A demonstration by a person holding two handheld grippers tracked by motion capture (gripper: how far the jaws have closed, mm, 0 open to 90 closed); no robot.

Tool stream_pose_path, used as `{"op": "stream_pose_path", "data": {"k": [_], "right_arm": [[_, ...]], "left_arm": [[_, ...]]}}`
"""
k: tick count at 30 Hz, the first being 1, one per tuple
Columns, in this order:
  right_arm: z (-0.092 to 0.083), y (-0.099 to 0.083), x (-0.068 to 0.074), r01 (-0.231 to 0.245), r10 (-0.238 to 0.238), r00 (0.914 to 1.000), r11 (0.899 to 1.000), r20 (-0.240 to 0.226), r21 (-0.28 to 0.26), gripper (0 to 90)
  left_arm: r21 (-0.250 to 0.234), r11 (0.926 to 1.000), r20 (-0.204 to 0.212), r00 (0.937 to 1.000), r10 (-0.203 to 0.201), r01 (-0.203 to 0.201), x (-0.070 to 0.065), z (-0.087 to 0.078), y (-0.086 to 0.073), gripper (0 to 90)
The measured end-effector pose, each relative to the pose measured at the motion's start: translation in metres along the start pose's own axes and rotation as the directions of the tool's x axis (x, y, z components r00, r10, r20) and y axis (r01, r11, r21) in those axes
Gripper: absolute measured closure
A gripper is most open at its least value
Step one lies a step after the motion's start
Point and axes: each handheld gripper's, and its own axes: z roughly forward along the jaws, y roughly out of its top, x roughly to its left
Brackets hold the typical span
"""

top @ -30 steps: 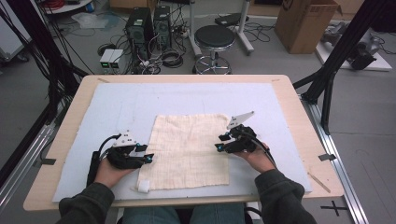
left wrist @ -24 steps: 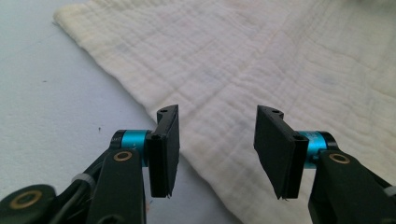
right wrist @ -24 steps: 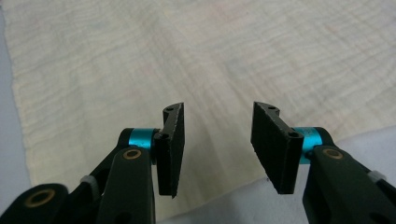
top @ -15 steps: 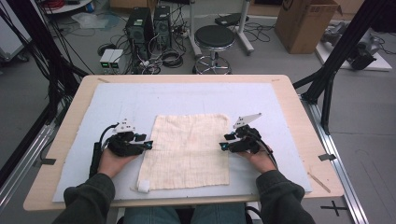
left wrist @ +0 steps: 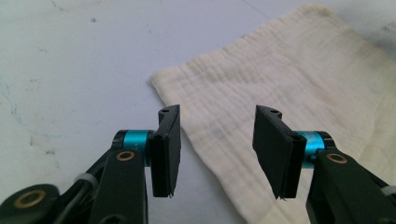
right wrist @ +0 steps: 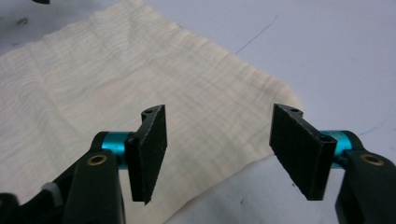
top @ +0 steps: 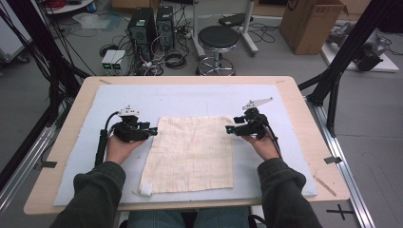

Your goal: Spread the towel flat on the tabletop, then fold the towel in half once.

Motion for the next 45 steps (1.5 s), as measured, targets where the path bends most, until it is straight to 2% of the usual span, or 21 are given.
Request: {"op": "stream_pose_path", "data": {"k": [2, 5, 11, 15, 20, 30, 32, 36, 39, 40, 42, 45], "right_arm": [[0.002, 0.005, -0.003, -0.003, 0.003, 1.0, 1.0, 0.006, -0.005, 33.7], [0.006, 0.015, -0.007, -0.016, 0.016, 0.9999, 1.0, 0.001, 0.015, 31.4], [0.014, 0.025, -0.01, -0.02, 0.02, 0.9998, 1.0, 0.008, -0.007, 31.5], [0.017, 0.025, -0.009, -0.015, 0.015, 0.9999, 1.0, 0.001, -0.006, 31.3], [0.02, 0.025, -0.008, -0.017, 0.017, 0.9998, 1.0, -0.007, 0.006, 31.2], [0.029, 0.022, -0.013, -0.025, 0.025, 0.9997, 0.999, -0.001, 0.032, 31.4], [0.03, 0.021, -0.014, -0.029, 0.029, 0.9996, 0.999, 0.006, 0.033, 31.5], [0.032, 0.019, -0.018, -0.039, 0.039, 0.9991, 0.998, 0.019, 0.04, 32.0], [0.033, 0.018, -0.022, -0.053, 0.052, 0.9981, 0.998, 0.033, 0.036, 33.6], [0.034, 0.018, -0.024, -0.058, 0.057, 0.9978, 0.998, 0.035, 0.035, 33.7], [0.034, 0.017, -0.025, -0.066, 0.064, 0.997, 0.997, 0.044, 0.042, 34.2], [0.035, 0.016, -0.027, -0.066, 0.064, 0.9965, 0.997, 0.054, 0.04, 35.2]], "left_arm": [[-0.014, 0.9999, -0.001, 1.0, 0.004, -0.004, 0.001, 0.0, 0.003, 50.0], [-0.001, 0.9999, -0.002, 0.9999, -0.013, 0.013, 0.005, 0.003, 0.007, 49.7], [-0.009, 0.9999, -0.005, 0.9999, -0.013, 0.013, 0.009, 0.006, 0.018, 49.1], [-0.008, 0.9995, -0.013, 0.9995, -0.03, 0.03, 0.011, 0.009, 0.017, 48.4], [-0.012, 0.9997, -0.006, 0.9997, -0.023, 0.023, 0.009, 0.01, 0.017, 48.5], [0.009, 0.999, -0.019, 0.9988, -0.044, 0.044, 0.013, 0.025, 0.014, 49.6], [0.029, 0.9983, -0.025, 0.9984, -0.05, 0.05, 0.015, 0.029, 0.015, 49.4], [0.025, 0.9977, -0.041, 0.9972, -0.062, 0.063, 0.018, 0.036, 0.02, 49.4], [0.039, 0.996, -0.042, 0.996, -0.079, 0.08, 0.021, 0.043, 0.021, 49.4], [0.048, 0.9962, -0.043, 0.9965, -0.071, 0.073, 0.023, 0.044, 0.021, 49.8], [0.034, 0.9958, -0.041, 0.9956, -0.084, 0.085, 0.023, 0.047, 0.021, 51.1], [0.051, 0.9959, -0.045, 0.9963, -0.073, 0.075, 0.024, 0.051, 0.019, 52.5]]}}
